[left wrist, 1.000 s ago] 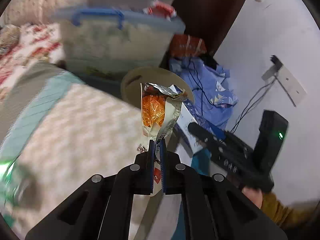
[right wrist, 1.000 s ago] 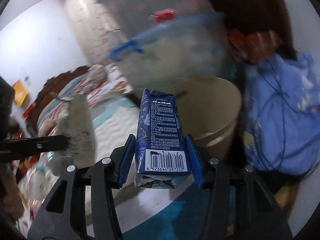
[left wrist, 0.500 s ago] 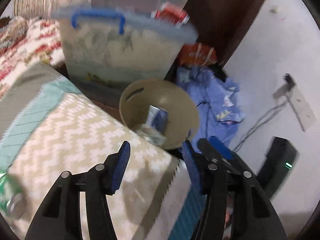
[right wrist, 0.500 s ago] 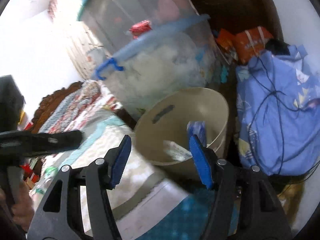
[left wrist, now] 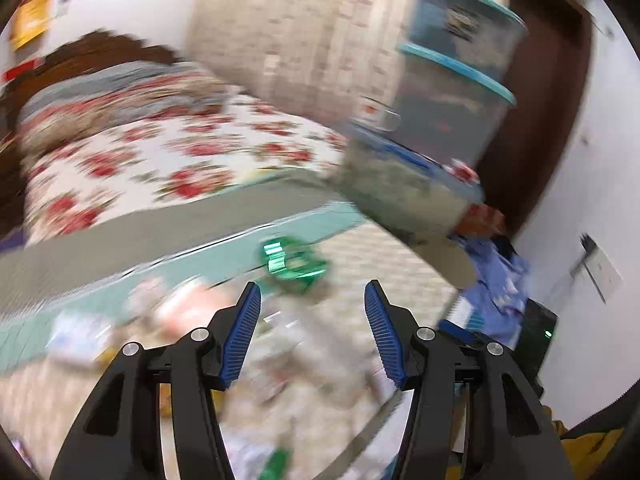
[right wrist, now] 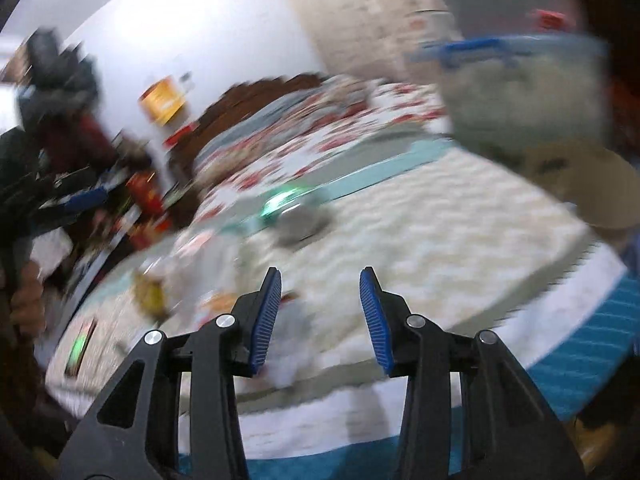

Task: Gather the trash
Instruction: 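Grasp the tissue wad with the right gripper while the left grasps the green-white sachet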

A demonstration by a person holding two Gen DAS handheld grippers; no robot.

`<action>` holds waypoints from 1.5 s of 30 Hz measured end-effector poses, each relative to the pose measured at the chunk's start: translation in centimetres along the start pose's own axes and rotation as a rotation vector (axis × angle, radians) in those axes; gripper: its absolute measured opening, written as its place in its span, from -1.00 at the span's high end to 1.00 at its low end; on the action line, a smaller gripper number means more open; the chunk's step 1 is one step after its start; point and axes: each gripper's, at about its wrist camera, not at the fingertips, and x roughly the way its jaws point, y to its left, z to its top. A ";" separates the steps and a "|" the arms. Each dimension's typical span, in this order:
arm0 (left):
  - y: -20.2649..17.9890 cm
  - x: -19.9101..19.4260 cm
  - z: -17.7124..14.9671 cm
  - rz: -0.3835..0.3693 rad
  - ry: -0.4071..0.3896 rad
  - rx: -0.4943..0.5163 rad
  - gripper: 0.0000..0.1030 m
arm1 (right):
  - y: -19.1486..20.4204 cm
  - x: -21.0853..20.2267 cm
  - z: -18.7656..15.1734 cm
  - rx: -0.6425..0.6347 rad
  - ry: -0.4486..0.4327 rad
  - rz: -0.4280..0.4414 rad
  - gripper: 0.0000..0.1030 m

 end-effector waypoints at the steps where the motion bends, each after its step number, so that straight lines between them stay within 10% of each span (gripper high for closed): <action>1: 1.0 -0.7 -0.6 0.025 -0.002 -0.015 0.00 | 1.2 0.3 -0.2 -0.031 0.010 0.015 0.12; 12: 7.7 -2.1 -11.6 0.027 0.152 -0.217 0.00 | 14.6 3.0 -3.9 -0.406 0.135 0.182 0.13; 26: 6.3 -0.9 -17.3 -0.057 0.283 -0.281 -0.26 | 19.4 14.4 0.3 -0.574 0.261 -0.001 -0.39; 29: 5.6 -0.2 -17.7 -0.105 0.307 -0.304 -0.26 | 19.3 15.9 -0.3 -0.610 0.309 -0.020 0.28; 38: 5.8 2.4 -15.8 -0.110 0.312 -0.323 -0.22 | 16.9 7.6 -1.5 -0.477 0.174 0.106 0.41; 45: 6.3 4.8 -14.8 -0.027 0.314 -0.348 0.94 | 16.4 7.3 -4.8 -0.449 0.245 0.128 0.40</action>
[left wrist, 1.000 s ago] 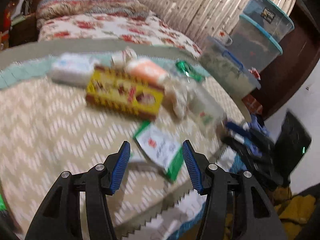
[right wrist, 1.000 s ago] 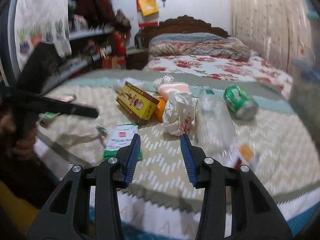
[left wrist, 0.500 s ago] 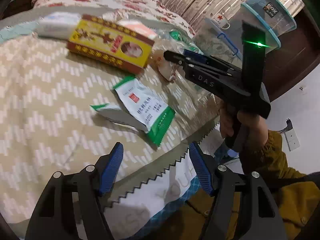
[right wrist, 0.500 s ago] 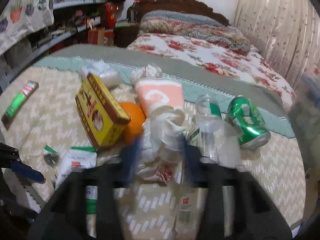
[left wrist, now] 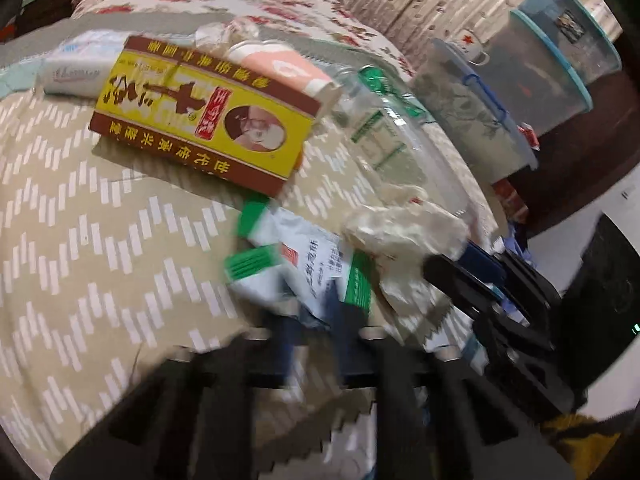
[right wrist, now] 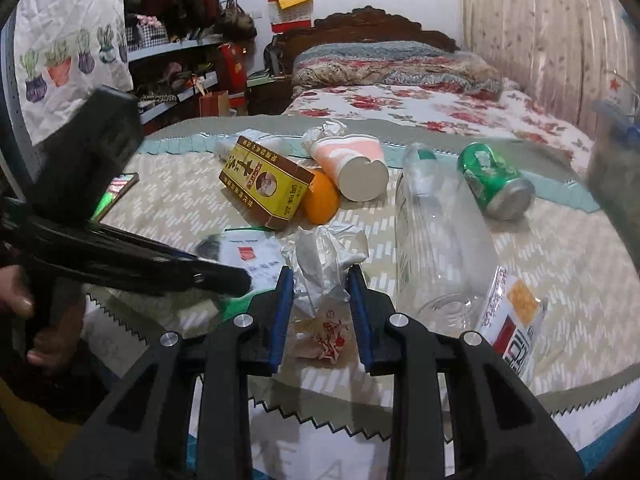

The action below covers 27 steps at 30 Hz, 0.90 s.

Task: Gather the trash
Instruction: 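Grasp the tissue wad with the right gripper while the left grasps the green-white sachet, then carry both items to the bin and release them inside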

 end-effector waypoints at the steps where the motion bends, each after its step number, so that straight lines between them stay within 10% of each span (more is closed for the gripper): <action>1: 0.1 0.1 0.2 -0.002 -0.005 -0.009 0.96 | -0.2 -0.1 0.0 0.016 -0.002 0.011 0.40; 9: -1.7 -4.9 -0.7 -0.072 -0.054 0.040 0.99 | -2.0 -4.8 0.6 0.085 -0.157 0.077 0.40; 15: -5.0 -6.3 1.8 -0.086 -0.082 0.115 0.99 | -7.1 -7.3 0.0 0.204 -0.264 -0.039 0.40; 27: -26.2 8.5 11.8 -0.237 0.114 0.505 0.99 | -26.1 -15.6 -6.9 0.653 -0.411 -0.298 0.40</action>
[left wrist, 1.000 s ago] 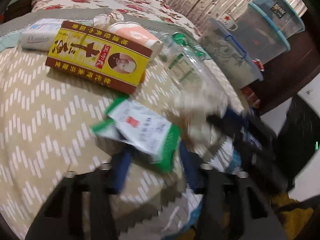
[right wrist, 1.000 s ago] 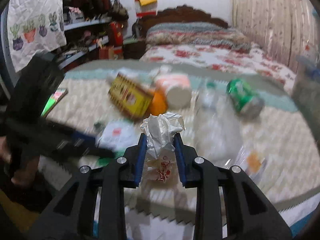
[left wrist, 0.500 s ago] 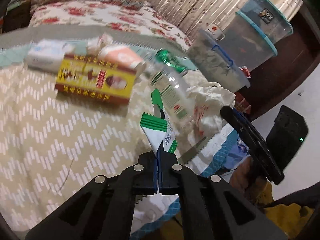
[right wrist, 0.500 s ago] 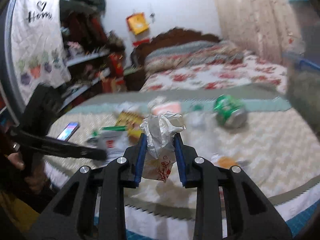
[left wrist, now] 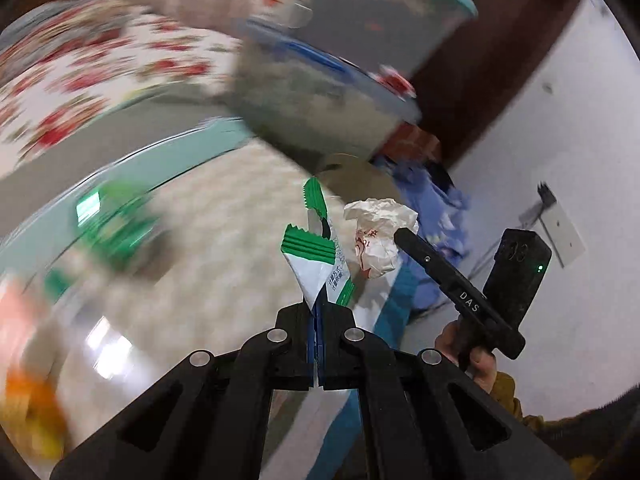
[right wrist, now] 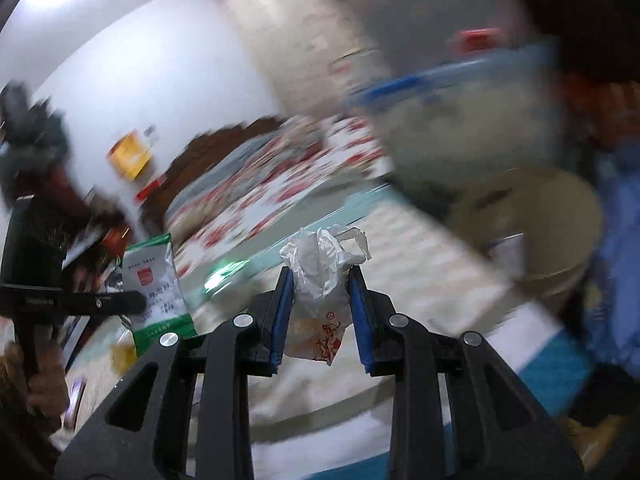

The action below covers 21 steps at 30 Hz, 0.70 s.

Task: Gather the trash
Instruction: 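Carry both items to the bin and release them inside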

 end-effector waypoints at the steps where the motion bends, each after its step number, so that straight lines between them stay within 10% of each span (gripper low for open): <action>1: -0.9 2.2 1.6 -0.020 0.025 0.020 0.99 | -1.6 -0.1 0.6 0.021 -0.013 -0.034 0.40; 10: -7.2 20.1 11.0 -0.050 0.172 0.101 0.98 | -13.1 2.8 4.5 0.125 0.010 -0.295 0.28; 13: -7.5 23.4 11.8 0.052 0.187 0.100 0.23 | -14.3 3.3 4.8 0.129 0.018 -0.324 -0.45; 14: -7.2 23.5 11.6 0.076 0.174 0.095 -0.03 | -14.4 3.1 4.8 0.132 -0.007 -0.332 -0.45; 21: -5.1 16.8 8.3 0.081 0.089 0.093 -0.03 | -12.4 0.3 3.8 0.161 -0.104 -0.275 -0.32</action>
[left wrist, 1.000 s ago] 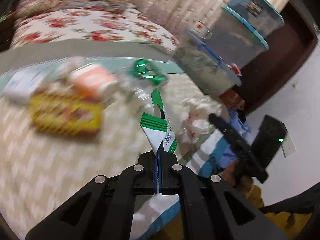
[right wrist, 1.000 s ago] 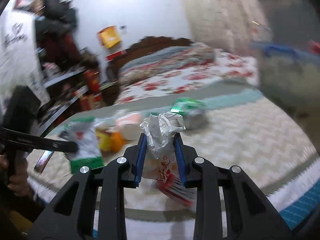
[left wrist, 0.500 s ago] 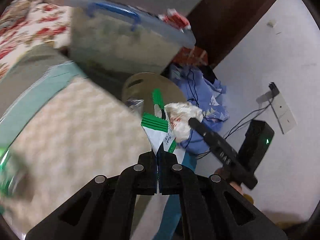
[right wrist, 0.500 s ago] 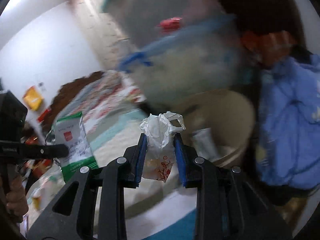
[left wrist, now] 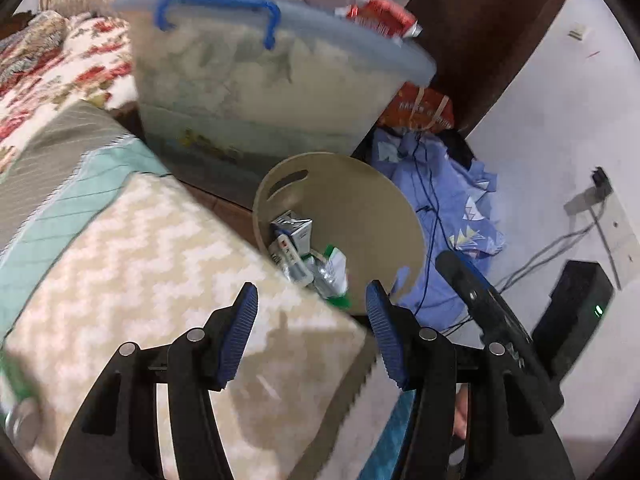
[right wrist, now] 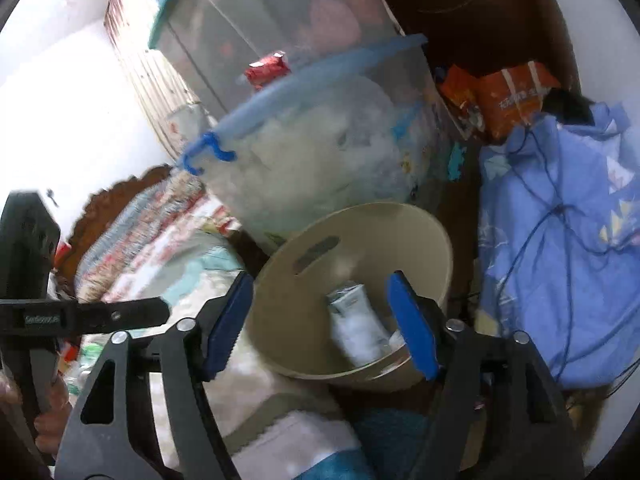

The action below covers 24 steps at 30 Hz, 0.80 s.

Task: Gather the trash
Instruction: 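Carry both items to the bin and release them inside, then grasp the orange peel with the right gripper while the left grasps the yellow box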

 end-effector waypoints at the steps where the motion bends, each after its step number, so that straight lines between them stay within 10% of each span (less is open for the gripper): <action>1: 0.1 -1.1 -0.6 0.009 -0.010 0.004 -0.03 | 0.5 -0.3 -0.1 0.004 0.000 0.023 -0.28; 9: 5.7 -14.0 -12.2 0.037 -0.113 -0.105 -0.06 | 9.2 -1.5 -3.6 -0.114 0.119 0.260 0.14; 19: 19.8 -29.3 -29.3 0.284 -0.279 -0.585 -0.05 | 27.7 -2.6 -11.0 -0.391 0.400 0.646 0.18; 24: 23.7 -31.7 -35.3 0.215 -0.337 -0.784 -0.05 | 39.4 -2.4 -18.9 -0.680 0.547 0.739 0.16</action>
